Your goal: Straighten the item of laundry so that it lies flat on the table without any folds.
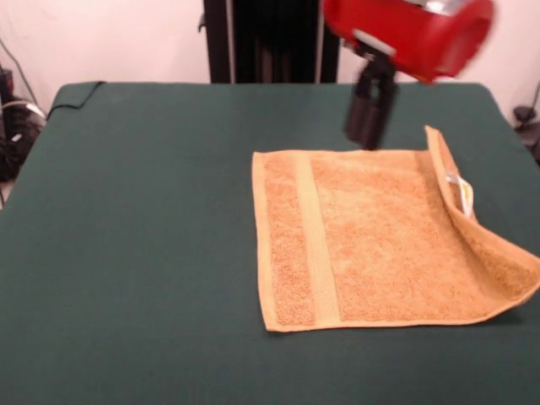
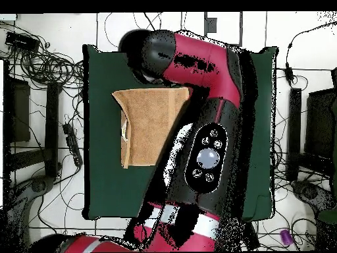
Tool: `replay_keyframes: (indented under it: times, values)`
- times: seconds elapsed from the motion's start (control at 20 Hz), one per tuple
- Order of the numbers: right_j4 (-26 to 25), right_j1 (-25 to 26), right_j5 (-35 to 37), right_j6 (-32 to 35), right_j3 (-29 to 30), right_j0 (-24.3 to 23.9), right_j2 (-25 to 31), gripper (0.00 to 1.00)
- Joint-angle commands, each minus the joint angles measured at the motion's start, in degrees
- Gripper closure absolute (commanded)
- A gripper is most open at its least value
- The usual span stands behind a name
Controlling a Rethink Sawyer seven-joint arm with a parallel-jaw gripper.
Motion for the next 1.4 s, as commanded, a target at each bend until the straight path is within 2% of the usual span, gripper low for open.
replay_keyframes:
  times: [0.05, 0.4, 0.9, 1.4]
  values:
    - [-5.4, -5.1, -6.4, -22.5, 21.8, -1.7, 12.8, 1.00]
    - [-8.8, -7.6, -11.5, -21.9, 28.2, -4.7, 17.6, 1.00]
    - [-13.1, -9.4, -17.5, -14.8, 34.5, -7.3, 22.8, 1.00]
    - [-15.5, -8.2, -21.4, -4.3, 35.5, -4.8, 22.4, 1.00]
